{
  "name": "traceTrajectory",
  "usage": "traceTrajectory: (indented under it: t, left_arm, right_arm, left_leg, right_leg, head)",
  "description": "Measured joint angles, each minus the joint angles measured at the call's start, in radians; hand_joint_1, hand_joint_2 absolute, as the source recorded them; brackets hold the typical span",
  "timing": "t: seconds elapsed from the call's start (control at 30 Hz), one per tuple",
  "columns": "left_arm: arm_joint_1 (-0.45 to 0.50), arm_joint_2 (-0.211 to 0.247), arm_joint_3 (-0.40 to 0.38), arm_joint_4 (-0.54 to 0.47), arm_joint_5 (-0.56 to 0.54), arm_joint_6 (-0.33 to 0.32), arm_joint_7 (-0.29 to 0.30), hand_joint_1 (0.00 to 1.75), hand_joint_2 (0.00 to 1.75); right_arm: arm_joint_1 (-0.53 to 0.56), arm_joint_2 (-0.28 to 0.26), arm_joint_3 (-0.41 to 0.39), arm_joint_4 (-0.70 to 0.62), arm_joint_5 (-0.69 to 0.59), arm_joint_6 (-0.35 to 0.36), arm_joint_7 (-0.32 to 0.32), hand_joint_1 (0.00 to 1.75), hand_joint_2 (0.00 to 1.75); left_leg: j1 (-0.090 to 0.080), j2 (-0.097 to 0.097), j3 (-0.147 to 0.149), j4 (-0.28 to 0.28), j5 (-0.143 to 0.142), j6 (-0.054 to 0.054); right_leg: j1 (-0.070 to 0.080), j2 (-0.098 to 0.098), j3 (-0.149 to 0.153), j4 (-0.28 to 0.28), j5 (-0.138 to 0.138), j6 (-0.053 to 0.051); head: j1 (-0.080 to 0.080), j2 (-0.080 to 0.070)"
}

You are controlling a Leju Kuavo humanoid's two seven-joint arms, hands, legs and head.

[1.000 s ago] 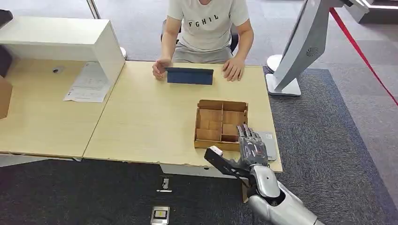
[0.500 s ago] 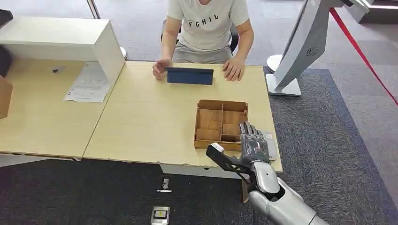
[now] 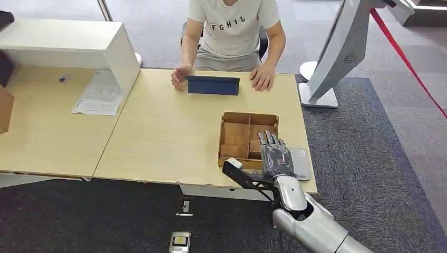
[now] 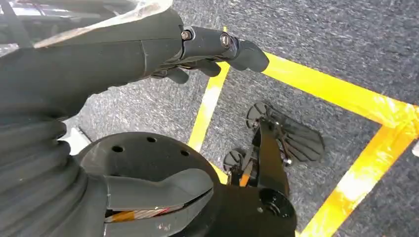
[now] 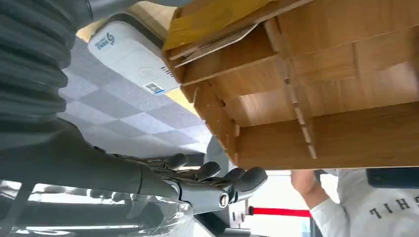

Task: Pass the card to the sensor for recognition and then transmit it.

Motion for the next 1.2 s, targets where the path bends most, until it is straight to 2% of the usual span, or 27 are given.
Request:
traceTrajectory:
  t: [0.4, 1.2]
  left_arm:
    - [0.0, -0.006, 0.021, 0.0, 0.0, 0.014, 0.001, 0.0, 1.75]
    - [0.003, -0.006, 0.057, 0.0, 0.0, 0.037, 0.001, 0.0, 1.75]
  right_arm:
    - [-0.025, 0.038, 0.029, 0.07, -0.041, -0.002, -0.03, 0.0, 1.75]
    - [-0.065, 0.051, 0.042, 0.151, -0.044, -0.001, -0.024, 0.0, 1.75]
  left_leg:
    - [0.0, 0.0, 0.0, 0.0, 0.0, 0.0]
    - [0.0, 0.0, 0.0, 0.0, 0.0, 0.0]
  right_leg:
    - [0.0, 0.0, 0.0, 0.0, 0.0, 0.0]
    - [0.0, 0.0, 0.0, 0.0, 0.0, 0.0]
  head:
    - [0.0, 0.0]
    - [0.0, 0.0]
